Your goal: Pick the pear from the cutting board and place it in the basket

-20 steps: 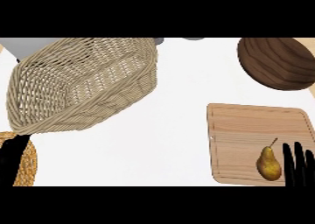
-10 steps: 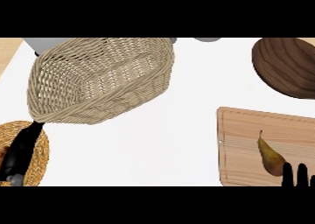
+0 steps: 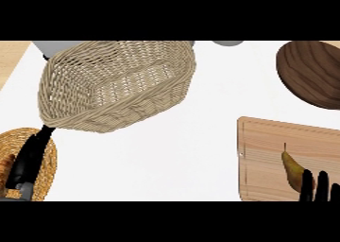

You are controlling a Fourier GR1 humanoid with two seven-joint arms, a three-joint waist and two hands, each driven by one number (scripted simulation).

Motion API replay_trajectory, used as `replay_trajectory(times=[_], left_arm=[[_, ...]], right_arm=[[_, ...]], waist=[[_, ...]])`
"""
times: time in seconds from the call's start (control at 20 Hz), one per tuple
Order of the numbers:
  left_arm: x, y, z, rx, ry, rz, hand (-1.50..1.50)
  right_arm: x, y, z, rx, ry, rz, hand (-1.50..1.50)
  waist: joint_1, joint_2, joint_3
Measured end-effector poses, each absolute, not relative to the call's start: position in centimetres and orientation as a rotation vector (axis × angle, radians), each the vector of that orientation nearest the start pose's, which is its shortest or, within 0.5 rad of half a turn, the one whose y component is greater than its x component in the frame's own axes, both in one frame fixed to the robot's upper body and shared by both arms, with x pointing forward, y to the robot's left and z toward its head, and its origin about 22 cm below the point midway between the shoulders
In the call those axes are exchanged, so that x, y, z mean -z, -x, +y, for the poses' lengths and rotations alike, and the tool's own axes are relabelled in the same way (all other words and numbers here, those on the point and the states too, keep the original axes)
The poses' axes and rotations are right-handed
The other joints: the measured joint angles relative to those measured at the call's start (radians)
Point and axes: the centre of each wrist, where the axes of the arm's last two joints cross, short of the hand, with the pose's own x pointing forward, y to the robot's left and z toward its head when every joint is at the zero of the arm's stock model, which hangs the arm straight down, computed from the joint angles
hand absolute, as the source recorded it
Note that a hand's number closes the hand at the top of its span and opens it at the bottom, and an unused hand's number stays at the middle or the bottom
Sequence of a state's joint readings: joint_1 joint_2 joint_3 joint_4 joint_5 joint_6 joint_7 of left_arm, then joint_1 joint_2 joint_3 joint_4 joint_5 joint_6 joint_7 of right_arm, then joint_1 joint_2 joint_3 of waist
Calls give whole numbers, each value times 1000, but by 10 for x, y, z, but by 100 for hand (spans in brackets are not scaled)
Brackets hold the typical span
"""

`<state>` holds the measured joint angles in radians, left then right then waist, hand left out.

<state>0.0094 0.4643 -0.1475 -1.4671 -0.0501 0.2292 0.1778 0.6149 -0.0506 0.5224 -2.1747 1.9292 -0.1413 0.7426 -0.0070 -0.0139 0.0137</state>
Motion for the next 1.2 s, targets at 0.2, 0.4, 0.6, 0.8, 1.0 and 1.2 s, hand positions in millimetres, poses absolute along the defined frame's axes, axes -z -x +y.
replay_trajectory(times=[0.2,0.4,0.6,0.8,1.0,1.2], left_arm=[[-6,-238,313,287,-500,-1276,0],[-5,-238,316,289,-501,-1270,0],[-7,-240,317,286,-501,-1257,0],[-7,-240,315,285,-507,-1266,0],[-10,-242,315,285,-514,-1247,0],[-12,-238,315,284,-509,-1232,0]], right_arm=[[-53,-106,-172,-738,1671,-950,-150],[-47,-110,-176,-744,1675,-938,-150],[-44,-112,-182,-747,1675,-933,-150],[-38,-120,-188,-756,1669,-921,-150],[-36,-126,-191,-752,1657,-904,-150],[-24,-136,-199,-742,1647,-879,-150]], waist=[[4,1,-1],[5,1,-1],[4,2,-2],[6,2,-1],[7,3,-3],[9,4,-4]])
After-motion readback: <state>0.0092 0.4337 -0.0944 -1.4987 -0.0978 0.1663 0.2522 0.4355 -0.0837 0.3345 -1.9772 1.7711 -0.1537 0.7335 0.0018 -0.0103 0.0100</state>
